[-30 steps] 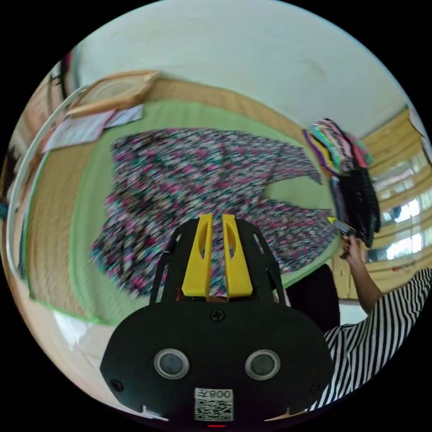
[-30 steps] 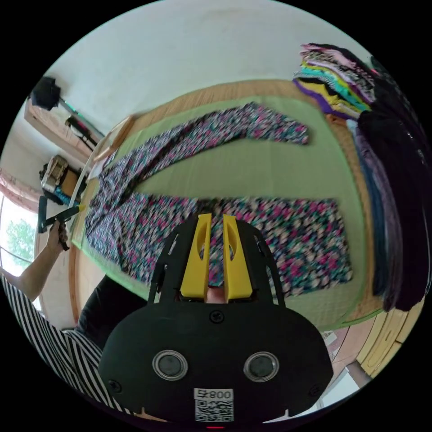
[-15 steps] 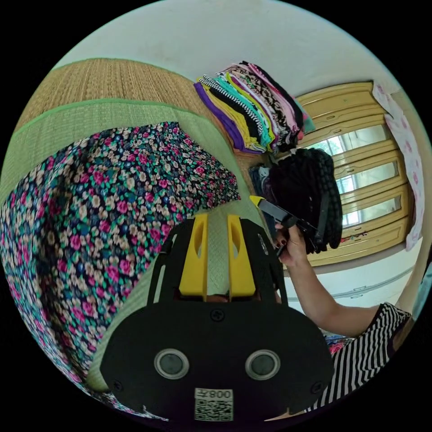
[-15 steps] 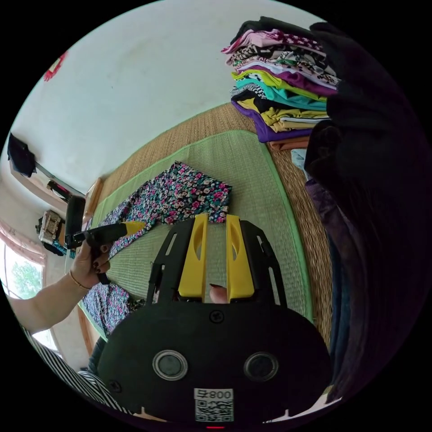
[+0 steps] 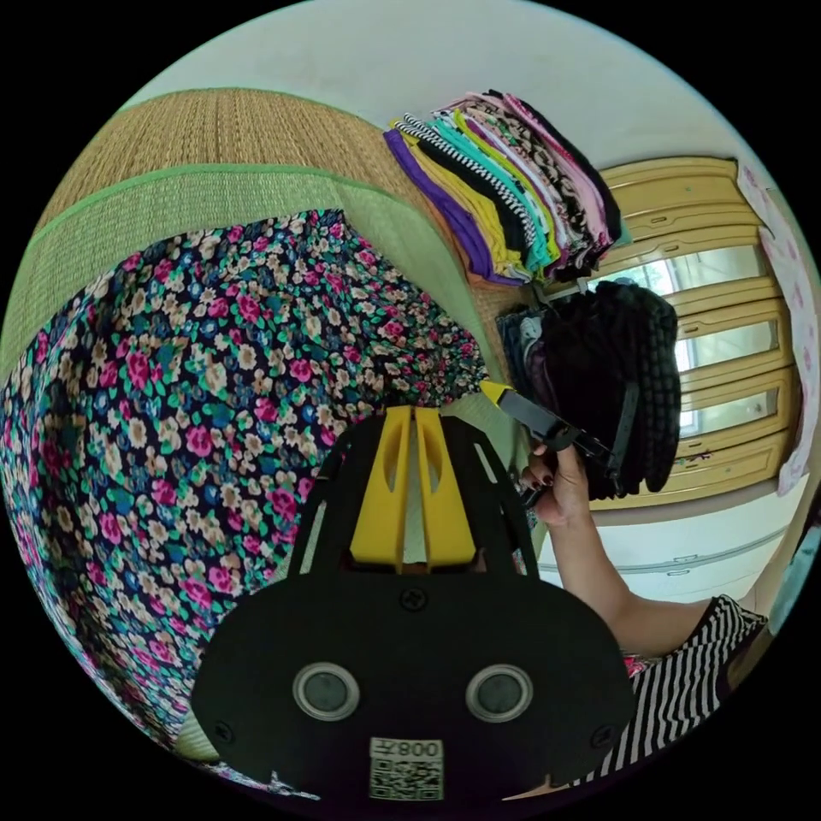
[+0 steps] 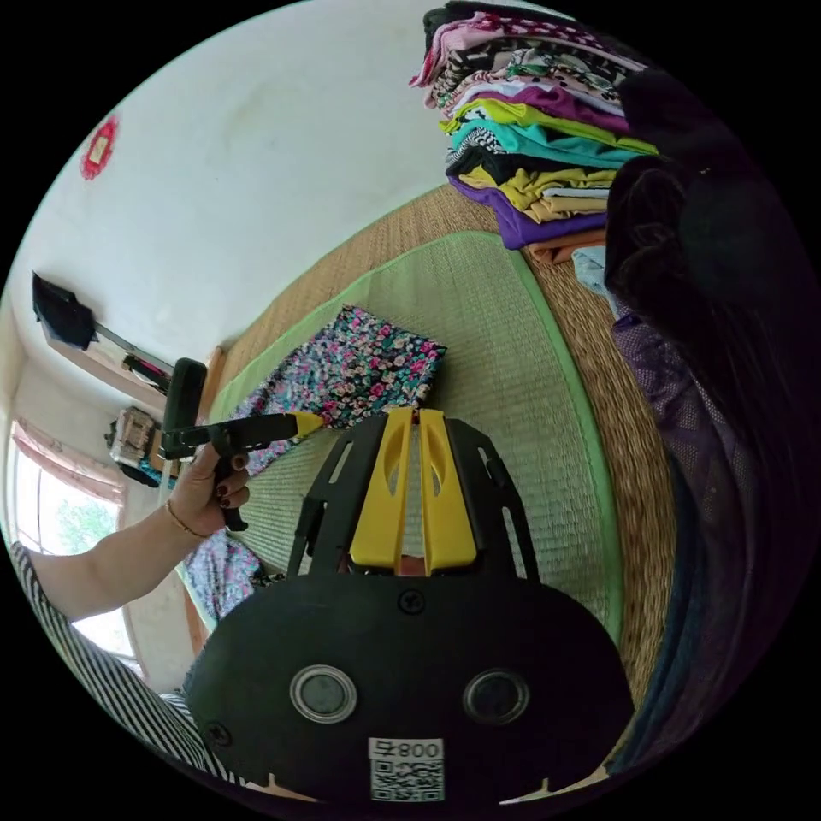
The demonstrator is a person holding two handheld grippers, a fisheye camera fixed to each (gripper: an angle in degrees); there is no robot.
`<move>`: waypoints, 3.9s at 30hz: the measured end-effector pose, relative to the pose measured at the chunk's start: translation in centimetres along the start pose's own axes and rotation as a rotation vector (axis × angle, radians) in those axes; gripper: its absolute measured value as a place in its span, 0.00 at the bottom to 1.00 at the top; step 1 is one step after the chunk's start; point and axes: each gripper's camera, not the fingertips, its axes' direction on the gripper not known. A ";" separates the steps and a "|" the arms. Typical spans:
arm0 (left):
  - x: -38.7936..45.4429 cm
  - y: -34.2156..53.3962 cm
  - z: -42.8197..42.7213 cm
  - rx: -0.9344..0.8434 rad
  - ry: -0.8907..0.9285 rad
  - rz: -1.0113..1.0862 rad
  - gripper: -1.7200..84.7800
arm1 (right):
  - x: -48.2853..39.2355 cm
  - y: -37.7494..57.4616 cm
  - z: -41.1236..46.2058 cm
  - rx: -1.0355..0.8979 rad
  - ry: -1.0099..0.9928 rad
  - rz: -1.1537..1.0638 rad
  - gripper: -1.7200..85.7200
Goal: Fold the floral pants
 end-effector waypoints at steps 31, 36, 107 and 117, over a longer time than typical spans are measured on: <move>1.8 -0.1 0.1 -0.175 -0.268 0.161 0.05 | -10.8 -10.6 -0.5 0.099 0.289 -0.101 0.03; 2.4 2.2 -0.6 -0.196 -0.277 0.194 0.03 | -11.2 -18.0 7.1 -0.078 0.364 -0.102 0.02; -3.8 56.7 -50.2 0.417 -0.710 -0.435 0.02 | -97.8 22.4 24.3 -0.775 -0.033 -0.924 0.02; -12.6 42.6 -48.0 0.129 -0.837 -0.516 0.02 | -95.8 21.6 24.5 -0.787 -0.077 -0.854 0.02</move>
